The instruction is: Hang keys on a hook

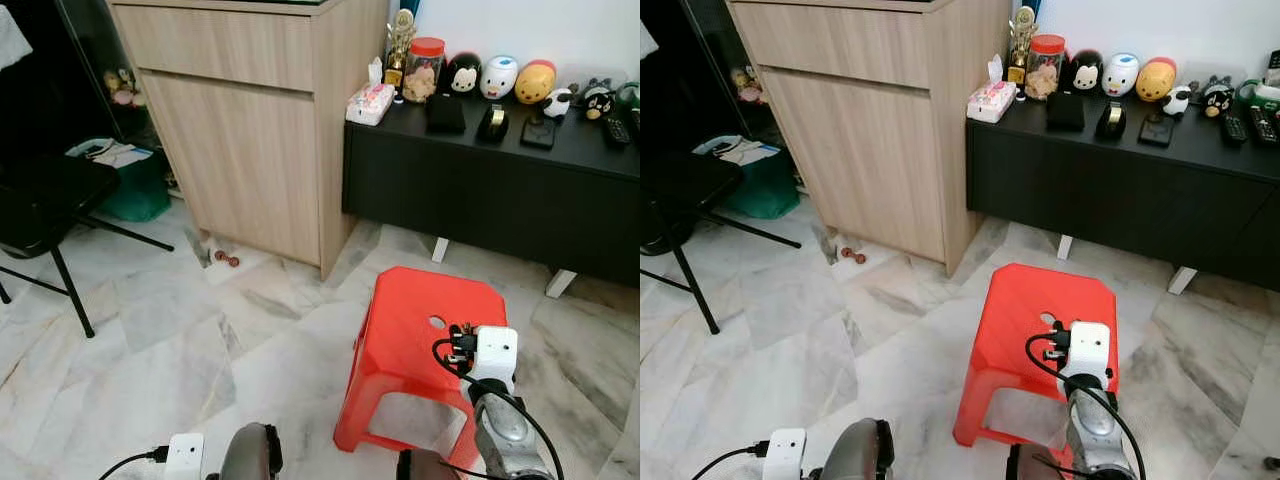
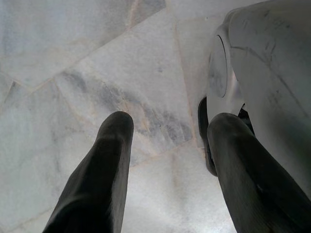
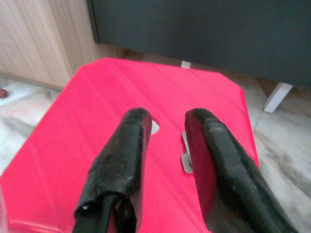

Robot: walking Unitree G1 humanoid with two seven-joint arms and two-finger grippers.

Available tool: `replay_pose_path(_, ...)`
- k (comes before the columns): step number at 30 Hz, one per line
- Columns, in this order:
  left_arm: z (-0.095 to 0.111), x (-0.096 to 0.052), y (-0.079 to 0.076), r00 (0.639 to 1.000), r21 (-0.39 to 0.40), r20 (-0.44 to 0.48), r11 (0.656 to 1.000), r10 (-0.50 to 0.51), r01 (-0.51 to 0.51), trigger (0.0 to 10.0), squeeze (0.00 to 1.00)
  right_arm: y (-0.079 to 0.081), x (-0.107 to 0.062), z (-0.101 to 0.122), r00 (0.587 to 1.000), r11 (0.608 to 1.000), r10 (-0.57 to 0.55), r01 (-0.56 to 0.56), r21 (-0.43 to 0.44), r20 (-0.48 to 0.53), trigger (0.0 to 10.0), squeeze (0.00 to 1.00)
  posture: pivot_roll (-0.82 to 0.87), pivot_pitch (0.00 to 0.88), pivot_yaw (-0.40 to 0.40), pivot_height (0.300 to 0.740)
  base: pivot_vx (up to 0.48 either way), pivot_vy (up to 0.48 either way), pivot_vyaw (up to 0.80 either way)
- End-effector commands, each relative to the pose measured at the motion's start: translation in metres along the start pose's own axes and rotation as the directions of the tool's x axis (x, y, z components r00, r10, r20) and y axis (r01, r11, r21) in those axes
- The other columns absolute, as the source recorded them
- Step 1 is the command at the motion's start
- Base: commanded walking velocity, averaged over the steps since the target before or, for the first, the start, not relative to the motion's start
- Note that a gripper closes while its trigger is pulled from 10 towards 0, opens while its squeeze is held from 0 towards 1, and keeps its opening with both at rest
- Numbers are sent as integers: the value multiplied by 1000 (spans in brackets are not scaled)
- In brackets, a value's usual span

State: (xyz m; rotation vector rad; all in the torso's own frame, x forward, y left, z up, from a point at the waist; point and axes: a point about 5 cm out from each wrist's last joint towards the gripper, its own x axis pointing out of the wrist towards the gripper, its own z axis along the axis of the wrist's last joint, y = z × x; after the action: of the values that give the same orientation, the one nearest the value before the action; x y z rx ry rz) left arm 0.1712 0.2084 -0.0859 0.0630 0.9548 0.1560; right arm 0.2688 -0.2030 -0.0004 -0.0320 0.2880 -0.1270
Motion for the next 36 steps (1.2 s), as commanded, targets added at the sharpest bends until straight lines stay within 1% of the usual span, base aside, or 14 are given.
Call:
replay_pose_path(1, -6, -1, -11, 999, -9, -25, 999, -35, 35, 10000, 0, -1, 2, 1, 1000, 1000, -10, 10, -1, -13, 10000, 0, -81, 26, -6, 612, 0, 0, 0)
replay_pose_path(4, -7, -1, -11, 999, -13, -27, 999, -34, 34, 10000, 0, -1, 2, 1, 1000, 1000, -8, 8, -5, -8, 10000, 0, -83, 16, -6, 588, 0, 0, 0)
replay_pose_path(8, -8, -1, -11, 999, -14, -28, 999, -35, 35, 10000, 0, 0, 2, 4, 1000, 1000, 4, -4, 2, 23, 10000, 0, -83, 8, -6, 588, 0, 0, 0)
replay_pose_path(14, -6, -1, -10, 999, -10, -26, 999, -36, 36, 10000, 0, 6, 6, 7, 1000, 1000, 4, -4, 11, 11, 10000, 0, -53, 0, 0, 588, 0, 0, 0)
replay_pose_path(19, -5, -1, -11, 999, -12, -20, 999, -32, 32, 10000, 0, 10, 8, 7, 1000, 1000, 15, -15, 12, -11, 10000, 0, -32, 0, -15, 588, 0, 0, 0)
replay_pose_path(23, -5, -1, -13, 999, -16, -19, 999, -34, 34, 10000, 0, 8, 10, 9, 1000, 1000, 14, -14, 2, -10, 10000, 0, -48, 1, -17, 563, 0, 0, 0)
replay_pose_path(24, -5, -1, -13, 999, -16, -19, 999, -34, 34, 10000, 0, 8, 10, 9, 1000, 1000, 14, -14, 2, -10, 10000, 0, -48, 1, -17, 563, 0, 0, 0)
replay_pose_path(26, -5, -1, -13, 999, -12, -23, 999, -39, 39, 10000, 0, 6, 10, 13, 1000, 1000, 11, -12, 7, 23, 10000, 0, -66, 12, -11, 548, 0, 0, 0)
replay_pose_path(29, -5, -1, -13, 999, -10, -24, 999, -40, 40, 10000, 0, 5, 9, 13, 999, 1000, 8, -9, 15, 33, 10000, 0, -69, 13, -9, 548, 0, 0, 0)
replay_pose_path(32, -5, -1, -12, 999, -9, -23, 999, -41, 41, 10000, 0, 6, 6, 7, 1000, 1000, 6, -6, 4, 7, 10000, 0, -66, 15, -8, 548, 0, 0, 0)
replay_pose_path(36, -4, -1, -11, 999, -13, -19, 999, -37, 37, 10000, 0, 8, 6, 7, 1000, 1000, 10, -10, 9, 8, 10000, 0, -62, 31, -7, 548, 0, 0, 0)
